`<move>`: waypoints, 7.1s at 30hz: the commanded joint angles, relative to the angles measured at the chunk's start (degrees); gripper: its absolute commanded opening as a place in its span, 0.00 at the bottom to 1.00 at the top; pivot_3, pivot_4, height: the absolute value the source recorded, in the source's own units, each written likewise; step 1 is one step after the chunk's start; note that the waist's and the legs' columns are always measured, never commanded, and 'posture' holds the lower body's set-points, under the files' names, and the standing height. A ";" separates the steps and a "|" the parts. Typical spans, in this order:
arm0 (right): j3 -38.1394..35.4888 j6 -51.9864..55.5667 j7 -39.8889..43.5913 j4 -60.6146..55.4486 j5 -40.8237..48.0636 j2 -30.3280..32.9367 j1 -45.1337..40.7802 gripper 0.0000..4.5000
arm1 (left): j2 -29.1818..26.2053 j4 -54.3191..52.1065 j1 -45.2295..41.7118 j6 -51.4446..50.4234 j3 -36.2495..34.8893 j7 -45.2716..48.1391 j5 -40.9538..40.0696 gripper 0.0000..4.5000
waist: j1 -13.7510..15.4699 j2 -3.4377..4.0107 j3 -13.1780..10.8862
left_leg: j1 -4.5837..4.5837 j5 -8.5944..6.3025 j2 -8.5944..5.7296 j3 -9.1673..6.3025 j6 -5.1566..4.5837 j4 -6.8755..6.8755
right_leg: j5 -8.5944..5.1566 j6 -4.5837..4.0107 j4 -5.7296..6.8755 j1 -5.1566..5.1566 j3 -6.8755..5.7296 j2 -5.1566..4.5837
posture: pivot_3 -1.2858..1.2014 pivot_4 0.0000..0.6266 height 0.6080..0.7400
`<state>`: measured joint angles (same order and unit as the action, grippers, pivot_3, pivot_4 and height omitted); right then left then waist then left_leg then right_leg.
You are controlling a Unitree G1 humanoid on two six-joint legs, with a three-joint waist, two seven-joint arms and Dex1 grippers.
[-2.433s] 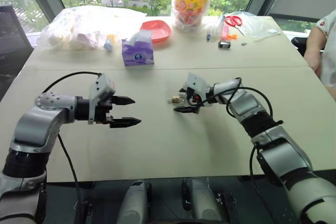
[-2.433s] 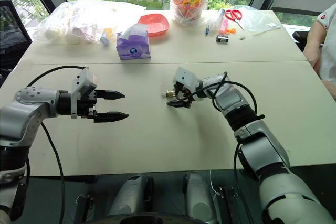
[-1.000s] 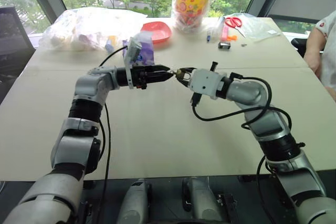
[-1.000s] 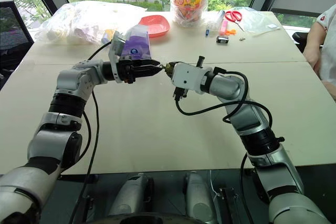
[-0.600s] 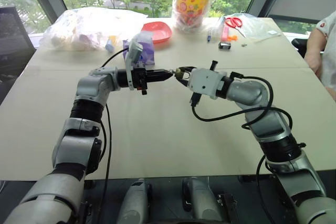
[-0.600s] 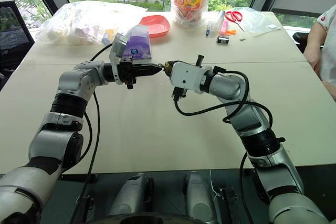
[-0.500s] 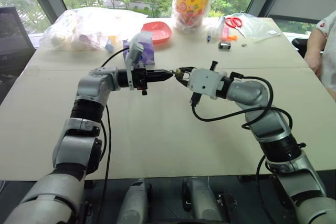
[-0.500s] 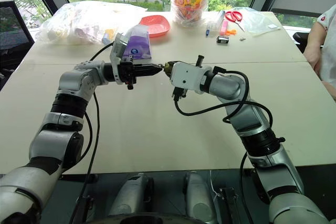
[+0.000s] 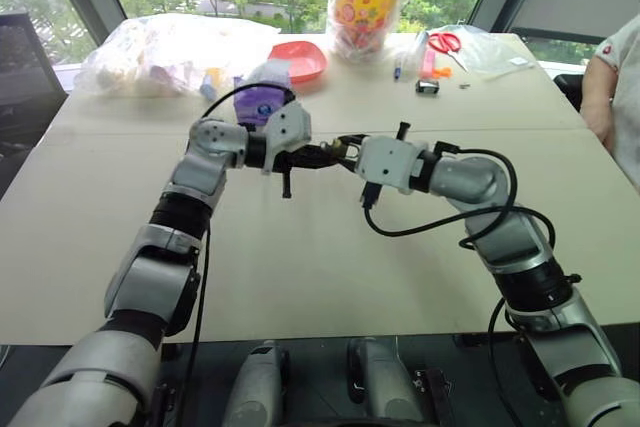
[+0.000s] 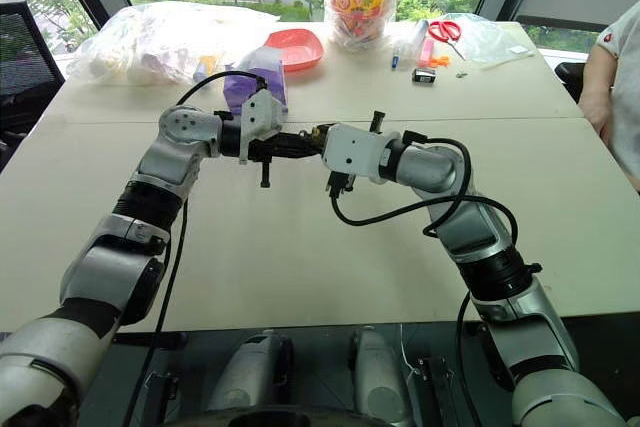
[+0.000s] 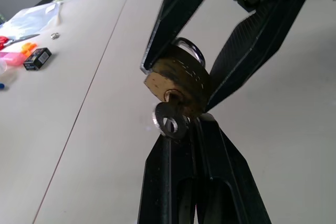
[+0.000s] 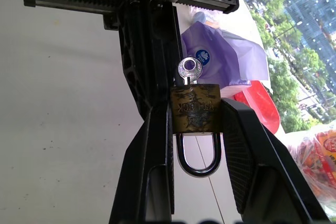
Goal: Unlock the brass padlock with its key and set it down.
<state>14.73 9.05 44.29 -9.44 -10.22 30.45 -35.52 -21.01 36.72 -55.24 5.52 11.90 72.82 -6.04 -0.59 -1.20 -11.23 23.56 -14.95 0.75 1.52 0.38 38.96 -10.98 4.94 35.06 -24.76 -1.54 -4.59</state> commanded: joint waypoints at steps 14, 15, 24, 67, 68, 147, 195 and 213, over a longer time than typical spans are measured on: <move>-1.40 -0.99 -0.64 -2.15 0.41 0.60 -0.36 0.16 | -4.51 -3.81 -3.20 -32.43 -9.58 5.95 -14.27 0.46 | 0.09 -0.01 -0.02 | 0.15 0.00 -0.02 -0.09 -0.01 0.02 | -0.03 0.05 -0.02 -0.06 -0.03 -0.03 | 0.52 0.24 1.00; -1.37 -1.00 -0.64 -2.14 0.44 0.52 -0.50 0.16 | -4.23 -3.82 -3.21 -32.50 -9.70 5.75 -14.32 0.46 | -0.03 -0.01 -0.02 | 0.15 0.00 -0.02 -0.09 -0.01 0.02 | -0.04 0.05 -0.03 -0.06 -0.03 -0.03 | 0.52 0.24 1.00; -1.39 -0.76 -0.88 -2.61 0.33 0.25 -0.95 0.16 | -1.80 -2.49 -3.47 -31.60 -8.92 5.46 -13.78 0.41 | -0.14 -0.01 -0.02 | 0.15 -0.01 -0.02 -0.08 -0.02 0.01 | -0.04 0.07 0.02 -0.10 -0.04 0.02 | 0.52 0.24 1.00; -0.56 -1.28 -1.50 -2.22 -0.58 0.05 -1.45 0.16 | -0.94 -2.23 -4.26 -33.49 -8.13 5.28 -13.26 0.58 | -0.07 -0.01 -0.02 | 0.19 -0.01 -0.03 -0.11 -0.02 0.01 | -0.06 0.12 0.02 -0.11 -0.05 0.01 | 0.52 0.24 1.00; -0.56 -1.23 -1.50 -2.34 -0.60 0.03 -1.43 0.16 | -0.54 -1.91 -4.32 -33.27 -7.97 5.13 -13.07 0.58 | -0.08 -0.01 -0.02 | 0.19 -0.01 -0.03 -0.11 -0.02 0.01 | -0.06 0.12 0.02 -0.11 -0.05 0.01 | 0.52 0.24 1.00; -13.36 21.10 -6.01 -8.90 16.61 3.15 4.84 0.99 | -2.82 -8.74 -0.64 -36.37 -8.56 5.95 -17.64 0.00 | 0.02 -0.01 -0.02 | 0.38 -0.01 -0.02 -0.13 -0.02 0.02 | -0.07 0.09 -0.02 -0.25 -0.07 -0.02 | 0.52 0.24 1.00; -15.37 34.50 2.10 -28.15 27.81 17.49 17.75 1.00 | 11.91 12.67 -1.93 -59.91 -14.79 -18.19 -19.16 0.11 | 1.28 -0.04 -0.02 | 0.63 -0.08 -0.04 -0.19 -0.14 0.19 | -0.06 0.13 0.03 -0.48 -0.12 -0.01 | 0.52 0.24 1.00; -18.87 31.41 -6.76 -22.69 25.71 13.03 22.85 1.00 | -0.86 -19.01 13.92 -43.11 -14.03 -20.04 -14.39 0.79 | 0.23 -0.04 0.02 | 0.36 -0.08 0.22 -0.18 -0.13 0.14 | 0.03 -0.07 0.01 -0.36 -0.02 0.03 | 0.52 0.24 1.00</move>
